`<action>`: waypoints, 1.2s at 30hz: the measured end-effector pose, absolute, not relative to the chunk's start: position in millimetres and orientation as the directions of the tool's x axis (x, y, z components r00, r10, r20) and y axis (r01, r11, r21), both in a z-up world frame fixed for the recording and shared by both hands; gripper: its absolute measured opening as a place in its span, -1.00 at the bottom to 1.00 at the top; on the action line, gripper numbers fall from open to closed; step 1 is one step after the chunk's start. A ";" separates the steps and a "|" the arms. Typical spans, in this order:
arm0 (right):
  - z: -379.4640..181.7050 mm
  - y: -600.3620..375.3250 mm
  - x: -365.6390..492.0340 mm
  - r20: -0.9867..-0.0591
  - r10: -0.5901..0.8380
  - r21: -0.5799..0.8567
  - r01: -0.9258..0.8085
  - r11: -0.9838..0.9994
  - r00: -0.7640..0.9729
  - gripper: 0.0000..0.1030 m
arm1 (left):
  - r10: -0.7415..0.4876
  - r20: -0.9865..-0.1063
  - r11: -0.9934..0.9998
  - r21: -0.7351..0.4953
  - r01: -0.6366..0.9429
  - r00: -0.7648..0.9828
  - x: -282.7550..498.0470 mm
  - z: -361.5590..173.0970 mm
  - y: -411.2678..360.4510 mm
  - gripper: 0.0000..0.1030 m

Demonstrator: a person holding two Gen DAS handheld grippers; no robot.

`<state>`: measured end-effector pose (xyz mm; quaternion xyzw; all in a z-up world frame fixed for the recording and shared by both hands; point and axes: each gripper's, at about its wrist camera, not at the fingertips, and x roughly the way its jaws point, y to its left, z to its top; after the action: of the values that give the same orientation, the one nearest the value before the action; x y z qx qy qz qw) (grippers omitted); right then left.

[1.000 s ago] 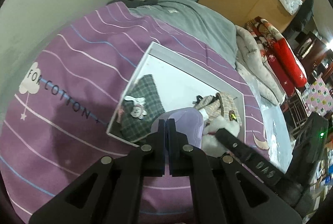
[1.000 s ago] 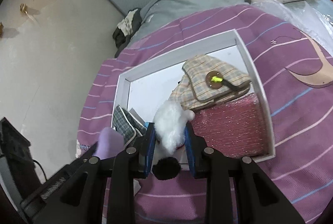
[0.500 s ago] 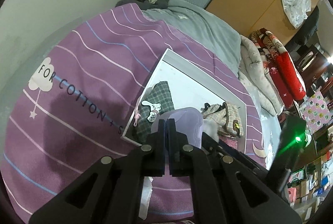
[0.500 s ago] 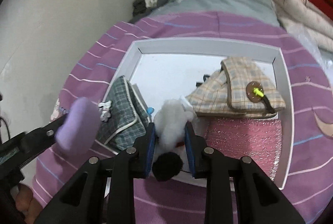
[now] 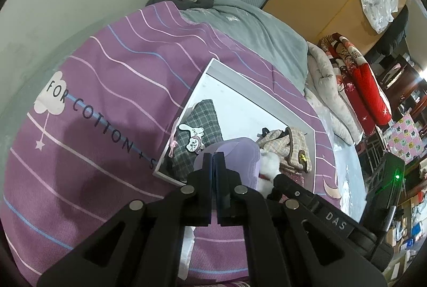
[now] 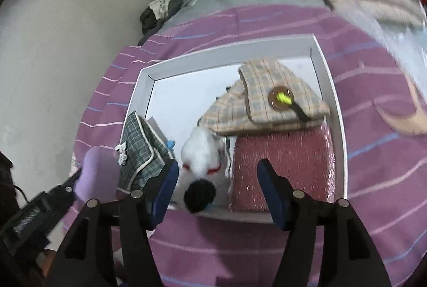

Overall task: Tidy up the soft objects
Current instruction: 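Lower the plush dog beside the green pouch in the box, open right gripper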

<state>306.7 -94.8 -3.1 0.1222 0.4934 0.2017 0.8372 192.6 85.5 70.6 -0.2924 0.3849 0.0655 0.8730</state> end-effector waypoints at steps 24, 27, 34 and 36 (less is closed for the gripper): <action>-25.7 -103.8 313.7 -0.797 0.480 0.466 -0.132 0.875 0.367 -0.73 | -0.068 -0.718 0.865 -0.388 -0.317 0.693 199.8 72.9 65.9 -0.94; -14.4 -113.7 307.4 -0.776 0.495 0.481 -0.143 0.865 0.391 -0.73 | -0.067 -0.716 0.881 -0.370 -0.295 0.695 202.7 75.6 54.4 -0.94; 1.3 -138.3 301.3 -0.761 0.499 0.493 -0.131 0.860 0.414 -0.73 | -0.024 -0.710 0.930 -0.274 -0.245 0.704 209.4 80.3 20.5 -0.94; 0.9 -143.4 302.5 -0.764 0.492 0.486 -0.128 0.864 0.418 -0.73 | -0.003 -0.706 0.946 -0.231 -0.226 0.708 212.8 80.7 7.1 -0.94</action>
<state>302.5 -143.4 0.9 0.1798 0.5056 0.1885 0.8225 212.8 7.1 80.7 -0.1518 0.3772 0.0613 0.9116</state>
